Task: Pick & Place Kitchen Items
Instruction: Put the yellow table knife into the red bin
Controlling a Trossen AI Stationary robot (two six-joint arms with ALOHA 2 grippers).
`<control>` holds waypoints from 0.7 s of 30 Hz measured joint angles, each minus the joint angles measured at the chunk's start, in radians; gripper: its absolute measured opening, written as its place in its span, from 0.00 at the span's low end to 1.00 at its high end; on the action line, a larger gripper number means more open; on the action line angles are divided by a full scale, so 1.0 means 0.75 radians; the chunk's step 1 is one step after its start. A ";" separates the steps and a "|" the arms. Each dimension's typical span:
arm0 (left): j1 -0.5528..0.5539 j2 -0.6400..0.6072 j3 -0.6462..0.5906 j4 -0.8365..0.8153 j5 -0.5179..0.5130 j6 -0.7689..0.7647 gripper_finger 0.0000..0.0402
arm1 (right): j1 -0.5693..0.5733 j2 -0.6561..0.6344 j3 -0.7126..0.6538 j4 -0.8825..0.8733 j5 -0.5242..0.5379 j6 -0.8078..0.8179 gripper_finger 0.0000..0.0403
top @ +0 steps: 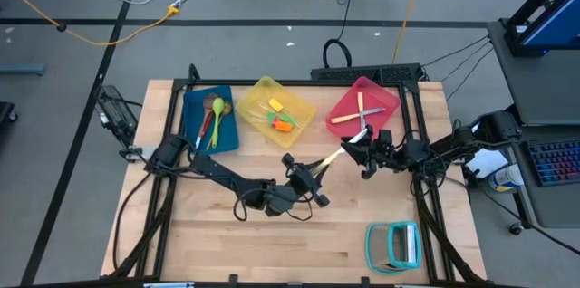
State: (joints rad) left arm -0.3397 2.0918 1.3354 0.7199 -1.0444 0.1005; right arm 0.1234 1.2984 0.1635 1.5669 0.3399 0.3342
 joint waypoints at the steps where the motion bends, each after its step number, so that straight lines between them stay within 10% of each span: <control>1: 0.004 0.000 0.000 0.001 0.014 0.000 0.23 | 0.000 0.000 0.000 0.000 0.001 0.009 0.24; 7: 0.040 0.001 -0.001 -0.021 0.079 0.003 0.23 | 0.001 -0.002 0.001 0.010 -0.001 0.028 0.02; 21: 0.109 0.001 0.002 -0.186 0.110 -0.067 0.23 | -0.100 0.001 0.001 -0.006 0.068 0.069 0.00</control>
State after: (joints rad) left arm -0.2580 2.0926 1.3367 0.5806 -0.9615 0.0506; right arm 0.0488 1.2994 0.1638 1.5621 0.3909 0.3859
